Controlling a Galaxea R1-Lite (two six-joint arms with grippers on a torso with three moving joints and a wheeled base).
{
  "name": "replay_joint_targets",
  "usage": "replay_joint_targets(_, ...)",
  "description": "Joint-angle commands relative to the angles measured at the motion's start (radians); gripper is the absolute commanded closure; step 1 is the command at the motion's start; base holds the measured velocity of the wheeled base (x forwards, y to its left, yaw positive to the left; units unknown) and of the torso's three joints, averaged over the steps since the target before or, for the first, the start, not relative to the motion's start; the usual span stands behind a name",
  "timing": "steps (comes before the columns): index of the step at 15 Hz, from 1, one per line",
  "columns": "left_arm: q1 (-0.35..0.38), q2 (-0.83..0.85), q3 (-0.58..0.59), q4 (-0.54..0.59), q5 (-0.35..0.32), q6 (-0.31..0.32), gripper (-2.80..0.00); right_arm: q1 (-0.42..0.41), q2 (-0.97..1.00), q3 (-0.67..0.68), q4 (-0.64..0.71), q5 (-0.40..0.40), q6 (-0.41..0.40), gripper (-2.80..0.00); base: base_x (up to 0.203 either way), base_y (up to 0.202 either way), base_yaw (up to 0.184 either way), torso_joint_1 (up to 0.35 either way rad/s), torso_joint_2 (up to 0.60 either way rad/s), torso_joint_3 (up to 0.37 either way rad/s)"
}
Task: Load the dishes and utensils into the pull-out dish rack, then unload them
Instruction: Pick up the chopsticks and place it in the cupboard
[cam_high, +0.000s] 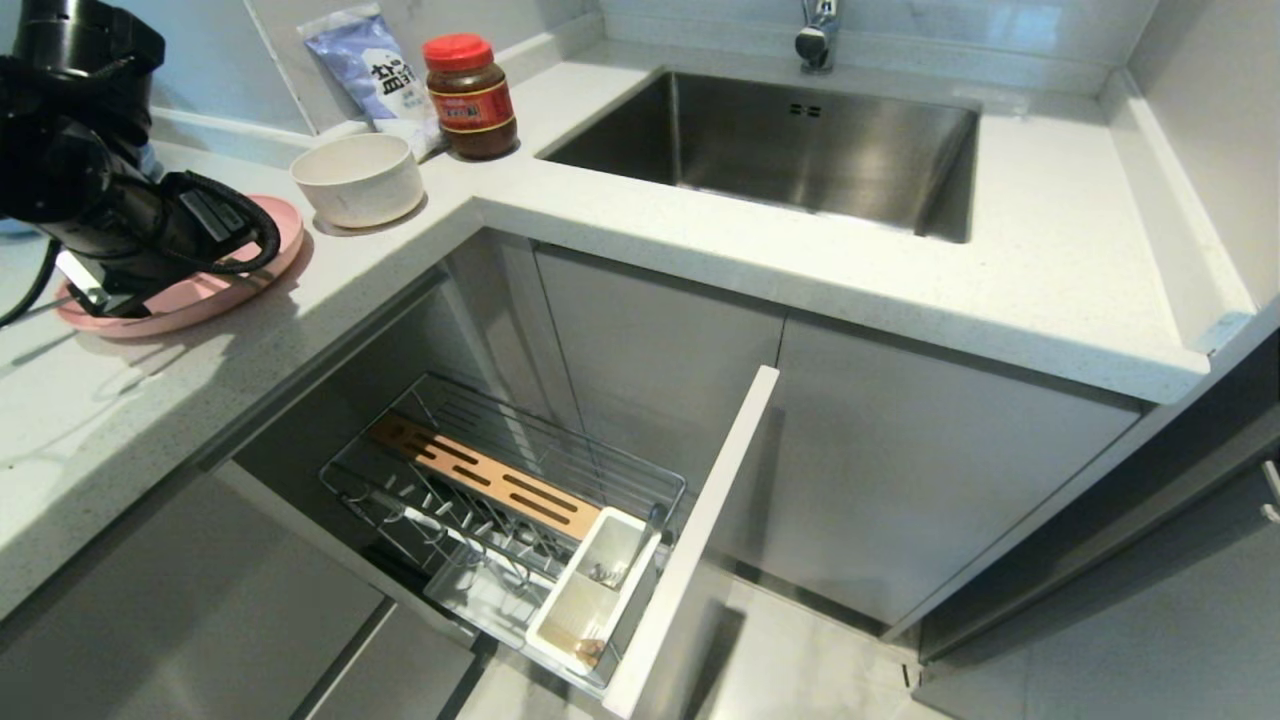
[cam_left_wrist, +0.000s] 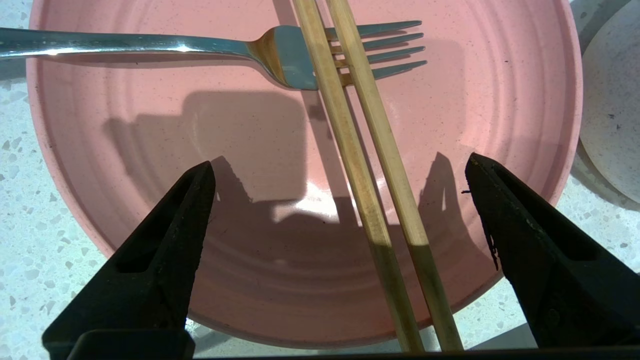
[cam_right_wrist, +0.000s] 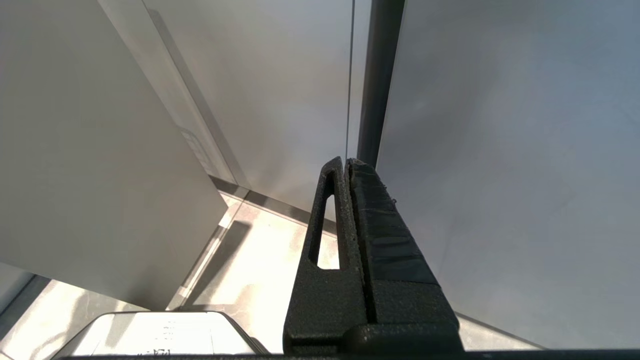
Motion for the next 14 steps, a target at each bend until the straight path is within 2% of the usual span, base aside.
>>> replay_joint_targets(1,0.0,-0.001,0.0,0.005,0.004,-0.001,-2.17,0.001,-0.002,0.001,0.0,0.0,0.0,0.0,0.0,0.0,0.0,0.0,0.0,0.0)
replay_joint_targets(2,0.0,-0.001,0.0,0.004,0.003,0.004,0.0,0.0,-0.002,0.002,0.0,0.0,0.0,0.0,0.0,0.0,0.0,0.0,0.0,0.0)
replay_joint_targets(14,0.0,-0.004,0.0,0.004,0.005,0.007,0.0,0.0,-0.002,0.001,0.0,0.0,0.0,0.0,0.0,0.0,0.0,0.0,0.0,0.0)
